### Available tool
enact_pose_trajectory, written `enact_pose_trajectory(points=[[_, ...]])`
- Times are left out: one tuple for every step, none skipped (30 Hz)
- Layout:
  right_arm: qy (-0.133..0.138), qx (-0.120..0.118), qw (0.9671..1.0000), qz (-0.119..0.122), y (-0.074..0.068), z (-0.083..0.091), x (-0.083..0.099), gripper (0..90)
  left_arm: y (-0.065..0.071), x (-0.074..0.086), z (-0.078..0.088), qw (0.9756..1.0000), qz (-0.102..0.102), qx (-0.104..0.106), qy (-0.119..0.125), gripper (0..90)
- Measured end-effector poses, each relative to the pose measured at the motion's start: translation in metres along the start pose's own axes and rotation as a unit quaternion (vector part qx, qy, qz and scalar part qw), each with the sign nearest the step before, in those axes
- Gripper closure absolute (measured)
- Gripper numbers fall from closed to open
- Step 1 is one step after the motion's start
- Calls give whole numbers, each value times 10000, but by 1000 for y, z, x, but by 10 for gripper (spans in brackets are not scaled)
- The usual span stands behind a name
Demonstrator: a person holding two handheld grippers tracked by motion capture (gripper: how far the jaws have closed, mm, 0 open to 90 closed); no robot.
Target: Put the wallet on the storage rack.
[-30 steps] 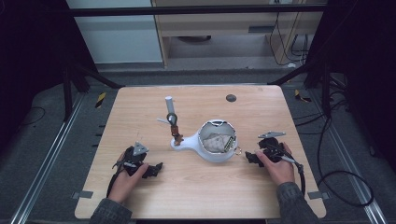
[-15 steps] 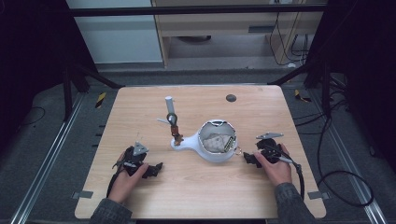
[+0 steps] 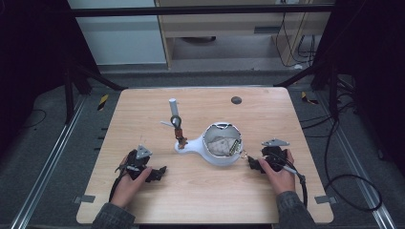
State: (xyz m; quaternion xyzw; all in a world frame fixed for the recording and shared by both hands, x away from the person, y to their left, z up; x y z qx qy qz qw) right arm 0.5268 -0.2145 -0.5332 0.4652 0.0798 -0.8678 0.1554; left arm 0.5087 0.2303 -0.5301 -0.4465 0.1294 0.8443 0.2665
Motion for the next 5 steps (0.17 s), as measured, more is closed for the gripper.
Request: enact_pose_trajectory(points=[[-1, -2, 10000, 0, 0, 0, 0, 8, 0, 0, 0, 10000, 0, 1, -1, 0], [3, -1, 10000, -8, 0, 0, 0, 8, 0, 0, 0, 10000, 1, 3, 1, 0], [3, 1, 10000, -7, 0, 0, 0, 8, 0, 0, 0, 10000, 1, 6, 0, 0], [1, -2, 10000, -10, 0, 0, 0, 8, 0, 0, 0, 10000, 1, 7, 1, 0], [2, -1, 10000, -9, 0, 0, 0, 8, 0, 0, 0, 10000, 1, 7, 1, 0]])
Point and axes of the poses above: each handheld gripper's, and its own axes: z roughly backward along the jaws, x roughly out of its underside, y roughly to its right, the point moved 3 cm from there along -z, roughly forward along the jaws, and after that the axes turned 10 degrees about y, right-handed, at the moved point
